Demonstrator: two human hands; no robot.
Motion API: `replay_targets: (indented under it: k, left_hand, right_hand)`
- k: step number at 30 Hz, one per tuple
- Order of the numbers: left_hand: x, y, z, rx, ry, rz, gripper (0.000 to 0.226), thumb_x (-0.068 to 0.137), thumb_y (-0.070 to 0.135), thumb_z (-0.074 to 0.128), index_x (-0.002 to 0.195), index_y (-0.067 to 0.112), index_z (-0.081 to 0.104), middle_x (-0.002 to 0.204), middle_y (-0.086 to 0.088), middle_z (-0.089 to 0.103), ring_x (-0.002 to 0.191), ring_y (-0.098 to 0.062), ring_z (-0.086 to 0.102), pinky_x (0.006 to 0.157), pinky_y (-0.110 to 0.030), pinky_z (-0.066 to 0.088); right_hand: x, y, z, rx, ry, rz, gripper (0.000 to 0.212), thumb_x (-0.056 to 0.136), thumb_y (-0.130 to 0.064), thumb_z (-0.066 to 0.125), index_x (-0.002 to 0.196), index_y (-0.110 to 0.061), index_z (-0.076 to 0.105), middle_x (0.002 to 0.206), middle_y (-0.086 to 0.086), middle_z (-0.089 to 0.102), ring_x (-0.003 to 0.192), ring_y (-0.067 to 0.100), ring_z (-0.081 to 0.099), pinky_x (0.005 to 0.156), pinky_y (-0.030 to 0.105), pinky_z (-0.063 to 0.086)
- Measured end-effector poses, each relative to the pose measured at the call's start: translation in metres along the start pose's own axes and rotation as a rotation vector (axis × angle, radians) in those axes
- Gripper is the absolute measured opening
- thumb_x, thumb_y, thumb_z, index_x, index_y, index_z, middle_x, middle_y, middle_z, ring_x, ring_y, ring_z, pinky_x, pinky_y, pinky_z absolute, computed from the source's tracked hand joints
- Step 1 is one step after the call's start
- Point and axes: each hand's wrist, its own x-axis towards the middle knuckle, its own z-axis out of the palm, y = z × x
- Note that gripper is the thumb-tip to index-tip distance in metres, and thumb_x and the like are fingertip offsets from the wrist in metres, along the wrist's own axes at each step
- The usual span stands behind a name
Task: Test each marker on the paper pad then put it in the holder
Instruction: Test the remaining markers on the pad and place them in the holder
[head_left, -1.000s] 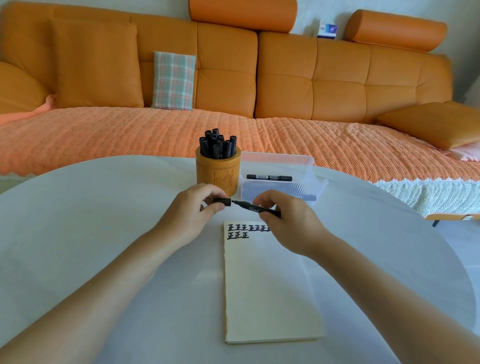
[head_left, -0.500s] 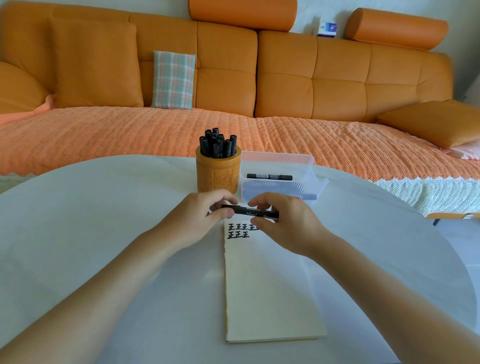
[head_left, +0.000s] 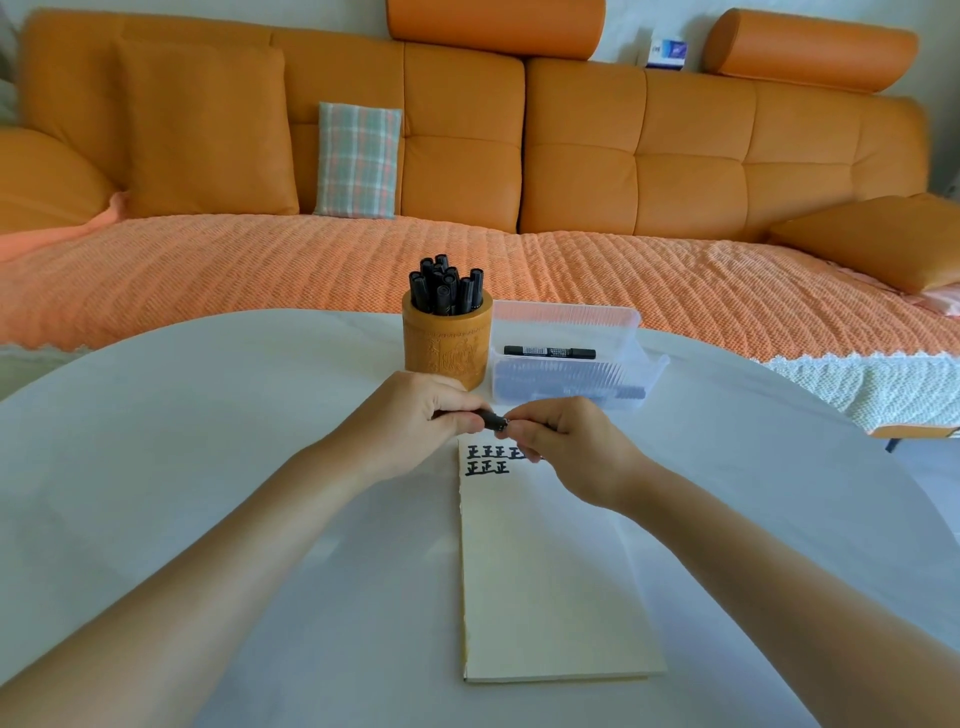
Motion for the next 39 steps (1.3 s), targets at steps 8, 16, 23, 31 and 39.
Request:
replay_targets:
  k: [8, 16, 23, 31, 39]
  left_hand:
    - [0.023, 0.005, -0.01, 0.15, 0.292, 0.101, 0.026, 0.09, 0.026, 0.067, 0.116, 0.024, 0.068, 0.112, 0.01, 0.06, 0.109, -0.005, 0.049, 0.09, -0.011, 0.032]
    - [0.082, -0.007, -0.044, 0.221, 0.469, -0.179, 0.088, 0.073, 0.044, 0.08, 0.145, 0.023, 0.034, 0.145, -0.002, 0.037, 0.134, -0.023, 0.029, 0.108, -0.035, 0.027]
    - [0.103, -0.021, -0.047, 0.073, 0.29, -0.317, 0.089, 0.074, 0.052, 0.078, 0.148, 0.03, 0.033, 0.15, 0.002, 0.041, 0.135, -0.022, 0.041, 0.103, -0.035, 0.039]
    - [0.101, -0.029, -0.045, -0.086, 0.396, -0.176, 0.057, 0.087, 0.033, 0.072, 0.139, 0.026, 0.049, 0.136, 0.006, 0.056, 0.122, -0.01, 0.052, 0.09, -0.015, 0.037]
    - [0.099, -0.032, -0.048, -0.094, 0.319, -0.107, 0.078, 0.082, 0.038, 0.076, 0.146, 0.035, 0.033, 0.149, 0.01, 0.041, 0.13, -0.009, 0.04, 0.103, -0.029, 0.035]
  right_hand:
    - [0.016, -0.011, -0.016, -0.066, 0.133, -0.006, 0.013, 0.098, -0.031, 0.059, 0.093, -0.037, 0.07, 0.083, -0.01, 0.056, 0.071, 0.008, 0.053, 0.065, 0.027, 0.043]
    - [0.077, -0.041, -0.055, 0.167, 0.529, -0.077, 0.011, 0.099, -0.02, 0.057, 0.11, -0.021, 0.059, 0.092, -0.002, 0.067, 0.078, 0.016, 0.068, 0.079, 0.045, 0.058]
    - [0.133, -0.053, -0.058, 0.175, 0.459, -0.121, 0.017, 0.096, -0.015, 0.06, 0.11, -0.023, 0.056, 0.09, -0.002, 0.069, 0.072, 0.01, 0.071, 0.075, 0.043, 0.058]
    - [0.149, -0.055, -0.048, -0.113, 0.227, 0.022, 0.032, 0.103, -0.037, 0.042, 0.104, -0.015, 0.064, 0.094, 0.012, 0.069, 0.068, 0.018, 0.054, 0.057, 0.029, 0.039]
    - [0.154, -0.053, -0.047, -0.071, 0.075, 0.251, 0.062, 0.098, -0.056, 0.045, 0.11, -0.001, 0.071, 0.089, 0.018, 0.07, 0.059, 0.015, 0.053, 0.052, 0.023, 0.033]
